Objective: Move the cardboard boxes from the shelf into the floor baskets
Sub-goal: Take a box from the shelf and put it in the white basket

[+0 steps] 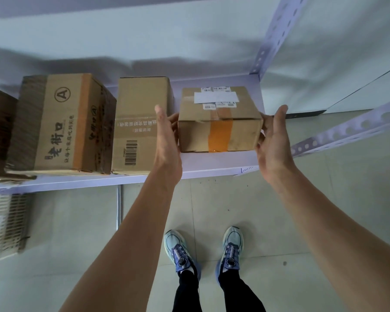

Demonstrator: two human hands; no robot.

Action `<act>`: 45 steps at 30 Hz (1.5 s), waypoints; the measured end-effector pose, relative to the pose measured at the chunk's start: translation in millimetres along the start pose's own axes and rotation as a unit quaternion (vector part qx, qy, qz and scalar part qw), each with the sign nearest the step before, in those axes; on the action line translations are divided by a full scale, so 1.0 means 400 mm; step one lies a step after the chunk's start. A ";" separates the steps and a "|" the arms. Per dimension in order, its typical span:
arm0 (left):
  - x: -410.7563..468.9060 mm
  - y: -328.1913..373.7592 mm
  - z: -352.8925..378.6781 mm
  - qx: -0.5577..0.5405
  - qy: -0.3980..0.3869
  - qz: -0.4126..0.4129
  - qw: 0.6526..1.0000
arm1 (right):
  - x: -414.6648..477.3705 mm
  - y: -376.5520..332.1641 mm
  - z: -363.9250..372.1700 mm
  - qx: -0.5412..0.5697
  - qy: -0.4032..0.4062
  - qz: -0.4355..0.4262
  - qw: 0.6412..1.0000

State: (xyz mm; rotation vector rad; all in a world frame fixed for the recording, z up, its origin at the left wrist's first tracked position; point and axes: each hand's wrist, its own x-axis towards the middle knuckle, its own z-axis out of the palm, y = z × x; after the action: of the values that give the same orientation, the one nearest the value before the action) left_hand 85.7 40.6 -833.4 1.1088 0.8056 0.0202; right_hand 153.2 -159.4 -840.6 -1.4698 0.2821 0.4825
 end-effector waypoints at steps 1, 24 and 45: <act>-0.009 -0.012 -0.001 0.007 0.009 -0.001 1.000 | -0.005 0.011 -0.001 -0.002 0.000 0.002 1.000; -0.192 0.028 -0.051 0.069 -0.092 0.086 0.990 | -0.196 -0.020 0.054 0.058 -0.043 -0.060 0.996; -0.887 0.229 -0.367 0.055 -0.004 0.179 0.982 | -0.883 -0.227 0.252 -0.014 -0.157 -0.066 0.985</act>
State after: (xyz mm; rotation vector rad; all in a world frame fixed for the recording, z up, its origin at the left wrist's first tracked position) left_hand -223.5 59.2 -588.5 1.3465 0.5971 0.2751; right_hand -123.0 -111.4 -586.6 -1.4048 -0.0713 0.6036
